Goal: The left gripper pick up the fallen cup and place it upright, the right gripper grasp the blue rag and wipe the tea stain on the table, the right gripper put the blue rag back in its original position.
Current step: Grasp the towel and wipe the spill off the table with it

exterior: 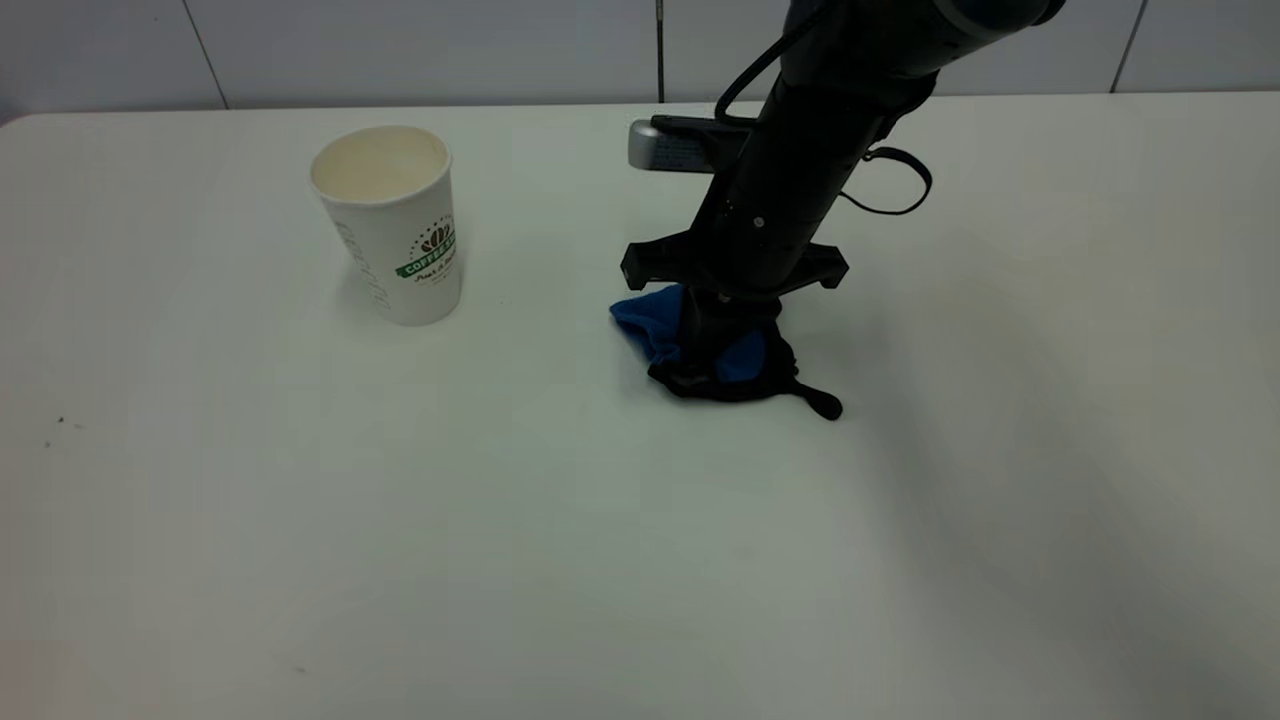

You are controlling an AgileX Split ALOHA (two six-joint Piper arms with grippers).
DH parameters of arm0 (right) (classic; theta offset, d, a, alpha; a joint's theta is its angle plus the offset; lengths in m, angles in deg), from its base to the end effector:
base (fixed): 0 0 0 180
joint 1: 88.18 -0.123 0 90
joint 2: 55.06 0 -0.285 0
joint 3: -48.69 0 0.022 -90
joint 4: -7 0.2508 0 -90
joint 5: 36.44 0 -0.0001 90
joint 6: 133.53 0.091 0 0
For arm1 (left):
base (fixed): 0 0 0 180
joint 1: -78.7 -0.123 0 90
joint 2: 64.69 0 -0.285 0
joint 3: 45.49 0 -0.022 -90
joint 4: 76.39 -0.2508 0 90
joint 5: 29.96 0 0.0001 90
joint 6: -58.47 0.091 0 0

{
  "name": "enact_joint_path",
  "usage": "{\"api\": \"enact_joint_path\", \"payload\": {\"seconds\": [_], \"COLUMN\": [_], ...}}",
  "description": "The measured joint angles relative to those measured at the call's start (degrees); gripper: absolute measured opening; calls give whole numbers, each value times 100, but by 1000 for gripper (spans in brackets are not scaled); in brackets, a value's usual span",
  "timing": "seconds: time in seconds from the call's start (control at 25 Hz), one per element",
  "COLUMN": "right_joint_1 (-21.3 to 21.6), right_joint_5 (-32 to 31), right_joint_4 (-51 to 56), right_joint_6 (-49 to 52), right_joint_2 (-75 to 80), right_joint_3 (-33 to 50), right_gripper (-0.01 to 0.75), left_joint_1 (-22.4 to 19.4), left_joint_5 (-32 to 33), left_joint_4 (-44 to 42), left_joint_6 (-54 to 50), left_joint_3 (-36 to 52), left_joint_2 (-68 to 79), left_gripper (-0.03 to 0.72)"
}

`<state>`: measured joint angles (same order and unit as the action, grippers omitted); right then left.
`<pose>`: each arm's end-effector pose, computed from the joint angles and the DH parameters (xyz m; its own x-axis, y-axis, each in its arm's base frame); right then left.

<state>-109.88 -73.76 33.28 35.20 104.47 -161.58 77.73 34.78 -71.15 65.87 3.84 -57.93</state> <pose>0.4553 0.2075 -0.0031 -0.9527 -0.1961 -0.2322 -0.2624 0.9160 0.3033 -0.0091 -0.0077 0.2683 -0.5041 0.0811 -0.8598 0.0998 0.9944 0.0352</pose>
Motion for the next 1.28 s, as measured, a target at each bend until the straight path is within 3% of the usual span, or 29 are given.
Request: {"api": "enact_joint_path", "payload": {"seconds": [0.16,0.68,0.92,1.08,1.2,1.28], "right_joint_1": [260,2082,2512,2518,2512,2518], "right_joint_5": [-327,-455,-456,-450,-542,-652], "right_joint_4": [-267,-627,-1018,-1138,-1146,-1211], "right_joint_6": [283,319,295,275,217,197], "right_joint_2": [-5,-42,-58,-64,-106,-177], "right_joint_3": [0,-7,-11,-11,-11,-11], "right_gripper": [45,49,92,299,575,680], "left_joint_1": [0,0,0,0,0,0], "left_joint_5": [0,0,0,0,0,0], "left_joint_4": [0,0,0,0,0,0], "left_joint_6": [0,0,0,0,0,0], "left_joint_3": [0,0,0,0,0,0], "left_joint_2": [0,0,0,0,0,0], "left_gripper": [447,447,447,447,447,447]}}
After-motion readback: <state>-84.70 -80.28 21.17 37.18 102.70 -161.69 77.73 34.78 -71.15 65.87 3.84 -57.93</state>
